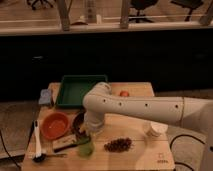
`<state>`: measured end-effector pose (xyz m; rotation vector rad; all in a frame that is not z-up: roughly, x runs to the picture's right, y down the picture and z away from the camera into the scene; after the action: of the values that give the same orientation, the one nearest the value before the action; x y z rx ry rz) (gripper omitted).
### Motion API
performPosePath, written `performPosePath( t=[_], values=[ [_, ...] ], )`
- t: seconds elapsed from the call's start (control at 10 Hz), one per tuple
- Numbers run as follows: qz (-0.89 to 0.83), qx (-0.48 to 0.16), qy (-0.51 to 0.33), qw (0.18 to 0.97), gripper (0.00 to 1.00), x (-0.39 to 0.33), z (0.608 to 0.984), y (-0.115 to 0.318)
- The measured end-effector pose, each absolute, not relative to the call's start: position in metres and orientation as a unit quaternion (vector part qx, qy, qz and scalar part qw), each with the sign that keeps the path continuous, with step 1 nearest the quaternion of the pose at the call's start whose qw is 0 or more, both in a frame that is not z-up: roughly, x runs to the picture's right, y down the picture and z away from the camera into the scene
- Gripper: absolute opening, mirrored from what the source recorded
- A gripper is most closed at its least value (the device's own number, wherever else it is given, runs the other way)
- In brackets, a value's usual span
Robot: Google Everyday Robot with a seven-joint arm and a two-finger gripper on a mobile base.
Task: Place pepper in plastic cup
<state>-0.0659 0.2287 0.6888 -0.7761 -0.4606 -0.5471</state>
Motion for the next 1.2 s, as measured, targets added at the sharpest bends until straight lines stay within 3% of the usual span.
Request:
performPosePath(
  t=[0.3, 0.5, 0.7, 1.0, 1.2],
  values=[
    [-0.261, -0.37, -0.22, 0.864, 0.39, -0.0661, 0.689, 0.2286],
    [-0.268, -0.372, -0.222, 0.86, 0.24, -0.0692, 0.689, 0.2317],
    [-0.271, -0.372, -0.223, 0.859, 0.19, -0.0703, 0.689, 0.2326],
    [-0.263, -0.373, -0.221, 0.862, 0.4, -0.0651, 0.6907, 0.23],
    [-0.271, -0.373, -0.221, 0.86, 0.41, -0.0684, 0.6899, 0.2322]
  ],
)
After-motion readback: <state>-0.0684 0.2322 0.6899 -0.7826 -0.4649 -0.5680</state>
